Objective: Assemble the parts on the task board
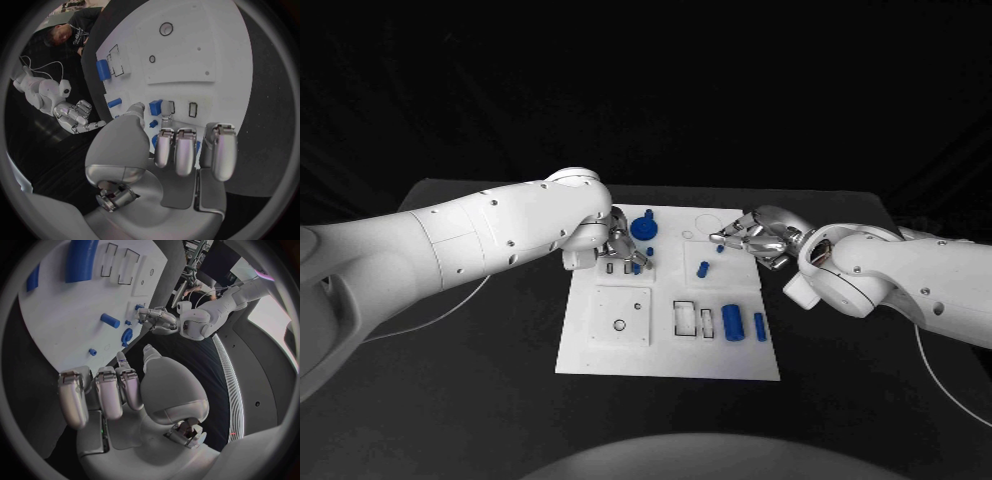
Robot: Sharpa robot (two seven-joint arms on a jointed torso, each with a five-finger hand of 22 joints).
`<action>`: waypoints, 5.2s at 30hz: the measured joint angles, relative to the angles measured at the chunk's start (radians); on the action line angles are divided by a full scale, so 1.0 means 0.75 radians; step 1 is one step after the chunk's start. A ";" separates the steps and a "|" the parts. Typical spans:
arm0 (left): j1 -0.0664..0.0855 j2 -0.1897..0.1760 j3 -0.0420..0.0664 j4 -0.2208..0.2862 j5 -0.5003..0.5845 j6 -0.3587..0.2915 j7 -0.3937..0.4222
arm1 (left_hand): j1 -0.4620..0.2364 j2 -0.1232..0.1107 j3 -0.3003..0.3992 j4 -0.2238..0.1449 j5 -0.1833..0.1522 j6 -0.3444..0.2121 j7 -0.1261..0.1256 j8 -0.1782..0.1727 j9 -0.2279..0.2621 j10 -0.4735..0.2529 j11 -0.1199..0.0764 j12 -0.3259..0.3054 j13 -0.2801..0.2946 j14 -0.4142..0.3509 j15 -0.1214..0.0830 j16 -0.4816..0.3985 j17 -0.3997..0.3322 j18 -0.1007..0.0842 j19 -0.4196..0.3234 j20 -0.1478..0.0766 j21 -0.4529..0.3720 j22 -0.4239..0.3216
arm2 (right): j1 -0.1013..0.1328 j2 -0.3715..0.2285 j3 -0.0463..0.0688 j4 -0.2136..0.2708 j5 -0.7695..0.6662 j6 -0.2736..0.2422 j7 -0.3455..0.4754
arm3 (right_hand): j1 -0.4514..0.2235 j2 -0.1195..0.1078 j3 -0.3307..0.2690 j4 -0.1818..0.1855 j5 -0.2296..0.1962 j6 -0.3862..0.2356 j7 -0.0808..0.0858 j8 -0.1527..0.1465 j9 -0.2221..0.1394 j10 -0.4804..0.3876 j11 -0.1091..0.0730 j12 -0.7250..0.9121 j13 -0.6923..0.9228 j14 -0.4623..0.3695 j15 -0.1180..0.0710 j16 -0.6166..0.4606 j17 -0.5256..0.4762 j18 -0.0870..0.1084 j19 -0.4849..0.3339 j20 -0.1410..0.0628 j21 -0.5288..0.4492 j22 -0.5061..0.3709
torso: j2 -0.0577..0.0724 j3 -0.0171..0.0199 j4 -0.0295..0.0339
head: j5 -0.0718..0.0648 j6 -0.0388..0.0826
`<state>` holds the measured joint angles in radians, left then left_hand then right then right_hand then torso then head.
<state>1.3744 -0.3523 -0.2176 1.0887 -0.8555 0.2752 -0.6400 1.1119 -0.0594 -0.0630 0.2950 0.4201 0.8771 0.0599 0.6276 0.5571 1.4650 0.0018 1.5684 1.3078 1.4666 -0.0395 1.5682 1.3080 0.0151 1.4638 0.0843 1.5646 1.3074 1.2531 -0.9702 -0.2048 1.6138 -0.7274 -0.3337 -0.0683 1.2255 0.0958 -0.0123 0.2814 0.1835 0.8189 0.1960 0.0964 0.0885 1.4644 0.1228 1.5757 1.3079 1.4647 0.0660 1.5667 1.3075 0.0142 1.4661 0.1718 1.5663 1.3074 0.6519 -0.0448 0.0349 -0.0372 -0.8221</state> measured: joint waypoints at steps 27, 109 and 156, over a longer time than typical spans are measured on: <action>0.000 -0.003 0.000 0.000 0.003 0.001 0.014 | 0.178 0.042 0.109 -0.009 0.265 -0.048 -0.013 0.030 0.129 0.005 -0.005 0.000 0.000 0.000 0.000 0.000 0.000 0.000 0.000 0.000 0.000 0.000 | -0.003 -0.008 -0.001 0.000 -0.003 0.000 -0.024 | 0.001 0.012 0.000 0.000 0.019 0.000 0.000 0.000 0.001 0.000 0.000 0.000 0.000 0.000 0.000 0.000 0.000 0.000 0.000 0.000 0.000 0.001 | 0.001 -0.0004 0.0000 | -0.003 -0.002; 0.039 -0.019 0.001 -0.024 -0.015 0.139 -0.002 | 0.296 0.033 0.208 -0.005 0.306 -0.030 -0.011 -0.011 0.166 0.000 -0.019 0.000 0.000 0.000 -0.009 0.000 -0.001 0.000 0.005 -0.015 0.000 0.000 | -0.017 -0.004 -0.002 -0.011 -0.017 0.008 -0.077 | 0.007 0.018 0.000 0.000 0.032 -0.003 0.003 0.005 0.001 0.000 0.000 0.000 0.000 0.000 0.000 0.000 0.000 0.000 0.000 0.000 0.000 0.001 | 0.001 -0.0001 -0.0010 | -0.008 -0.014; 0.015 0.007 0.002 -0.078 -0.016 0.137 0.007 | 0.298 0.035 0.222 -0.005 0.298 -0.019 -0.022 -0.028 0.171 0.000 -0.019 0.000 -0.001 0.000 -0.009 0.000 0.000 0.000 0.005 -0.014 0.000 0.000 | -0.017 -0.004 -0.002 -0.013 -0.019 0.008 -0.080 | 0.007 0.018 0.000 0.000 0.032 -0.008 0.008 0.005 0.001 0.000 0.000 0.000 0.000 0.000 0.000 0.000 0.000 0.000 0.000 0.000 0.000 0.000 | 0.001 -0.0004 -0.0001 | -0.012 -0.028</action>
<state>1.3859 -0.3469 -0.2158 1.0301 -0.8678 0.3778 -0.6349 1.3356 -0.0329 0.1038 0.2910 0.6435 0.8633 0.0432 0.6069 0.6854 1.4650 -0.0126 1.5684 1.3074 1.4664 -0.0463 1.5682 1.3077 0.0150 1.4674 0.0735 1.5646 1.3073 1.2402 -0.9731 -0.2064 1.6041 -0.7420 -0.3274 -0.1279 1.2307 0.1090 -0.0122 0.2814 0.2072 0.8128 0.2021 0.1001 0.0893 1.4643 0.1228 1.5758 1.3080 1.4647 0.0660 1.5667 1.3073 0.0142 1.4661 0.1718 1.5663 1.3075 0.6526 -0.0451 0.0348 -0.0460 -0.8431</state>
